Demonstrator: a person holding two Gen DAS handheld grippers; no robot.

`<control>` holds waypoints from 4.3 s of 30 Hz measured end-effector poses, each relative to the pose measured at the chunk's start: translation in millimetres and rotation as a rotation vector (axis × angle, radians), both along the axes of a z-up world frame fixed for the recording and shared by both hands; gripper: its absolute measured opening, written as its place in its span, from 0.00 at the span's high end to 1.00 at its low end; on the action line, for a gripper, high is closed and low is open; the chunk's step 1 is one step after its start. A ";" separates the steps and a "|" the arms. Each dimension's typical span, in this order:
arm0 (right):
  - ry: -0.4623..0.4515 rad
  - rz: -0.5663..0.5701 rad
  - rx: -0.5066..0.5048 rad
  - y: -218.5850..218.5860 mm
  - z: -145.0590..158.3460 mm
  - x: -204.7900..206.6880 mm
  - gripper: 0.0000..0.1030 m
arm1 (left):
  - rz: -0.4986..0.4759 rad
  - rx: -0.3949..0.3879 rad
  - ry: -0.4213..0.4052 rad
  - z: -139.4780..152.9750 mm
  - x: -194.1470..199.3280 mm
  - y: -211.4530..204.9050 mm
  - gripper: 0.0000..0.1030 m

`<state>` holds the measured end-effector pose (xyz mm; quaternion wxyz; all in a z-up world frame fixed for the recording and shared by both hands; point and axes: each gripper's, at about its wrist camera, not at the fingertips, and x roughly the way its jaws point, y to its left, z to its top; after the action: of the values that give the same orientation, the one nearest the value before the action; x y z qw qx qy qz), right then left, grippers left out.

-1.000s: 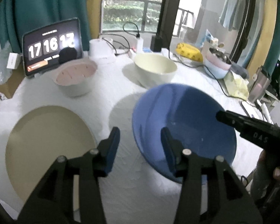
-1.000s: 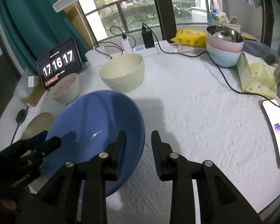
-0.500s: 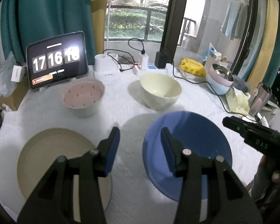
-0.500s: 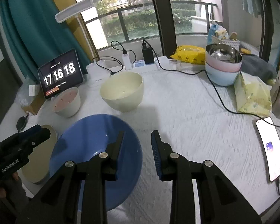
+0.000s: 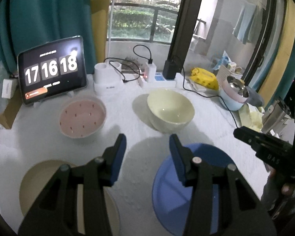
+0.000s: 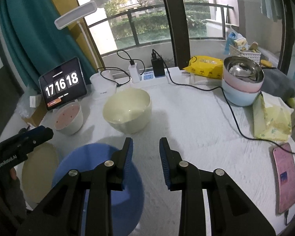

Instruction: Organize plates and bowls

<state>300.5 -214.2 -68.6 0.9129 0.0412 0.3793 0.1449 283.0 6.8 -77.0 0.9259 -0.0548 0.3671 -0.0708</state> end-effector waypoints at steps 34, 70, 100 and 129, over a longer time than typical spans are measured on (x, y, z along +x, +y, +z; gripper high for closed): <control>0.176 0.066 0.066 13.4 -31.5 121.9 0.71 | -0.091 -0.053 0.274 -40.3 132.8 -12.1 0.54; 0.317 0.149 0.084 37.9 -85.2 177.1 0.77 | -0.135 0.079 0.319 -79.3 182.4 -36.7 0.83; 0.093 0.096 0.012 34.7 -4.4 135.1 0.91 | -0.127 0.104 0.054 0.0 128.7 -40.7 0.86; 0.000 0.095 0.007 37.6 49.8 61.5 0.90 | -0.110 0.081 -0.058 44.1 43.1 -33.6 0.86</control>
<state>362.0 -176.6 -18.8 0.9050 0.0264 0.3801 0.1893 326.1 -26.8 -32.9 0.9322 0.0053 0.3452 -0.1083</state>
